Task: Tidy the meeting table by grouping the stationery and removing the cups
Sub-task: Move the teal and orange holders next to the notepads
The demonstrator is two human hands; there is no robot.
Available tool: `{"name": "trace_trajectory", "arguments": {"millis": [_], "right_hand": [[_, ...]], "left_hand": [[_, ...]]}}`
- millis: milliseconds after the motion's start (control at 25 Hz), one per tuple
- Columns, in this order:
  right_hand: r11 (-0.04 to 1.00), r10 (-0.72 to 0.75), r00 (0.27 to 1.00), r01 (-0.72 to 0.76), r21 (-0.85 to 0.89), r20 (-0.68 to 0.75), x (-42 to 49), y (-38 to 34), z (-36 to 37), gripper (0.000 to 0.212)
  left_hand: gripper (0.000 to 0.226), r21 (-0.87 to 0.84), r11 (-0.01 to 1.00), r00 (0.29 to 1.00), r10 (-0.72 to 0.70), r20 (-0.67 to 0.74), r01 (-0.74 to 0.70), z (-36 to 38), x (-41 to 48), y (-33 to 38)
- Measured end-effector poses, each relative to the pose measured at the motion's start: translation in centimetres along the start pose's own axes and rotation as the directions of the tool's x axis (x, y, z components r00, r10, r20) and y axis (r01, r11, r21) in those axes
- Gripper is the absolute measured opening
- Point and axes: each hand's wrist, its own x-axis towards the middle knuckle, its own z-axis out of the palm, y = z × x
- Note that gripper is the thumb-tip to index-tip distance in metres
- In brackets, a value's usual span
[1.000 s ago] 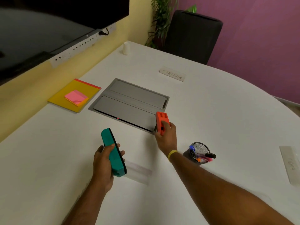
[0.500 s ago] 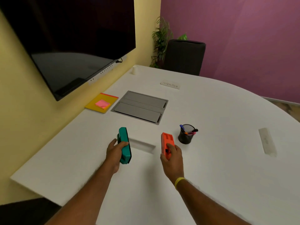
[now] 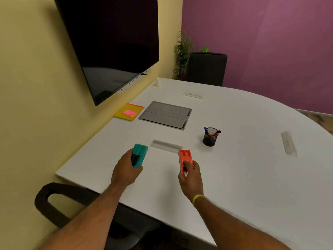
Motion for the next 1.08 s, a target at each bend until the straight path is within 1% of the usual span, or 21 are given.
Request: {"name": "trace_trajectory", "arguments": {"millis": [120, 200, 320, 440, 560, 720, 920, 1080], "right_hand": [[0.997, -0.051, 0.999, 0.051, -0.051, 0.000, -1.9, -2.7, 2.1, 0.049], [0.997, -0.069, 0.998, 0.069, -0.047, -0.012, -2.6, -5.4, 3.8, 0.047], [0.999, -0.054, 0.996, 0.054, 0.005, -0.065, -3.5, -11.0, 7.2, 0.045], [0.997, -0.037, 0.991, 0.045, 0.056, -0.129, -4.2, -16.8, 10.5, 0.046], [0.997, -0.046, 0.984, 0.055, 0.049, -0.171, -4.4, -21.3, 13.0, 0.047], [0.998, -0.009, 0.980, 0.021, 0.059, -0.198, -3.6, -23.6, 15.1, 0.049], [1.000, 0.013, 0.987, -0.013, 0.001, -0.163, 0.9, -22.8, 19.3, 0.047], [0.998, 0.064, 0.990, -0.060, 0.036, -0.122, 6.7, -22.7, 24.5, 0.044]], "left_hand": [[0.072, 0.107, 0.991, 0.996, 0.071, 0.057, -0.077, -3.4, -1.2, -2.3], [0.071, 0.141, 0.981, 0.990, 0.129, 0.056, -0.135, -6.3, -1.3, -4.2], [0.067, 0.221, 0.939, 0.964, 0.262, 0.041, -0.264, -12.1, -0.1, -7.4], [0.067, 0.249, 0.915, 0.947, 0.321, 0.026, -0.317, -17.8, 1.5, -10.4], [0.066, 0.248, 0.912, 0.943, 0.332, 0.019, -0.326, -22.1, 2.8, -13.2], [0.062, 0.222, 0.913, 0.939, 0.343, 0.041, -0.343, -24.9, 5.2, -15.9], [0.061, 0.153, 0.940, 0.952, 0.300, 0.062, -0.306, -24.5, 10.1, -18.7], [0.059, 0.117, 0.954, 0.960, 0.270, 0.068, -0.277, -23.0, 14.1, -22.0]]}}
